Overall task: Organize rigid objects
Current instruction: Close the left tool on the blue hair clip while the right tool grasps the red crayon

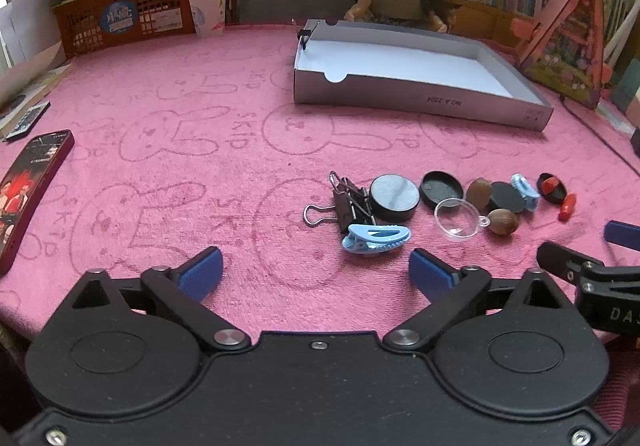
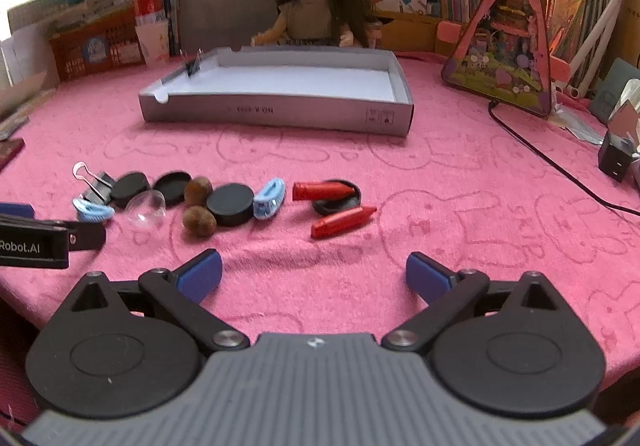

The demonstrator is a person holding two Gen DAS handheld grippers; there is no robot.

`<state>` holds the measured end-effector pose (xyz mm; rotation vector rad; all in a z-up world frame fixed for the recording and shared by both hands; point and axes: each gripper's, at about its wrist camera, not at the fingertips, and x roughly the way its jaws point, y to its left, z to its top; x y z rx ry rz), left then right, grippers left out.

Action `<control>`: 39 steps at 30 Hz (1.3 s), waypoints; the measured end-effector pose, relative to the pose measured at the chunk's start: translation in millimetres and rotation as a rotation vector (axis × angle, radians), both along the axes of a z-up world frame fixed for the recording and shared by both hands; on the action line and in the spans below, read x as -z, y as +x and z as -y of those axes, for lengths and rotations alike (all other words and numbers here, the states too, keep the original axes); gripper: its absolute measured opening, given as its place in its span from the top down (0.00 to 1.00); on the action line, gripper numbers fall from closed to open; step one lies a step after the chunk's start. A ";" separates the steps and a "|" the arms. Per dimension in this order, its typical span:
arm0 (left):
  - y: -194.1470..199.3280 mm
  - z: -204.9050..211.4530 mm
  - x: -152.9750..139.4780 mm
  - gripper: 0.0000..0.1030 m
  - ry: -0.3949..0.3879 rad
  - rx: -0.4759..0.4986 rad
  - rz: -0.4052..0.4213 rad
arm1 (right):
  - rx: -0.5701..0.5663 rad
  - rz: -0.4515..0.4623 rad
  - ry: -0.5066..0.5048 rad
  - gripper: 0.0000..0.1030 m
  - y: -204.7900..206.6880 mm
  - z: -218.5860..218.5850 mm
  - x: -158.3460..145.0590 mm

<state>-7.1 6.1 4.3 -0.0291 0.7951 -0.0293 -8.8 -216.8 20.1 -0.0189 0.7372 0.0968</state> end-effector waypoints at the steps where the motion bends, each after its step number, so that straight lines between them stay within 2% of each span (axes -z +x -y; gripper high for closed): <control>1: -1.8 -1.1 -1.6 0.13 -0.012 0.009 0.002 | -0.001 0.014 0.005 0.03 -0.5 0.9 -2.1; 5: -10.5 -0.6 -10.2 0.26 -0.050 0.053 0.017 | -0.010 0.085 0.005 0.06 -1.1 4.6 -9.2; 10: -20.1 11.9 -19.0 0.40 -0.017 0.104 0.075 | -0.045 0.085 0.014 0.15 4.3 8.4 -7.2; 13: -18.6 16.9 -18.8 0.48 -0.016 0.113 0.071 | -0.071 0.090 -0.012 0.22 5.7 7.3 -4.0; 17: -14.9 22.4 -15.2 0.49 -0.013 0.109 0.064 | -0.098 0.105 -0.049 0.26 8.4 7.1 -2.4; 21: -10.1 26.0 -10.3 0.49 0.013 0.077 0.065 | -0.107 0.103 -0.067 0.34 13.1 10.4 0.0; 25: -4.3 28.3 -2.9 0.49 0.018 0.060 0.048 | -0.117 0.099 -0.052 0.37 17.7 16.6 3.8; 30: -4.0 34.0 0.6 0.51 0.044 0.062 0.071 | -0.145 0.103 -0.049 0.37 20.6 20.3 6.8; 33: -3.0 34.8 0.9 0.57 0.045 0.067 0.083 | -0.172 0.115 -0.061 0.37 22.8 21.9 7.7; 35: -2.8 34.8 1.1 0.65 0.045 0.073 0.091 | -0.189 0.115 -0.059 0.40 25.8 23.2 7.8; 37: -3.5 35.1 1.3 0.65 0.050 0.076 0.097 | -0.203 0.114 -0.048 0.52 27.1 25.0 8.0; 39: -4.6 35.9 1.5 0.66 0.062 0.086 0.103 | -0.207 0.110 -0.040 0.53 26.2 24.4 7.7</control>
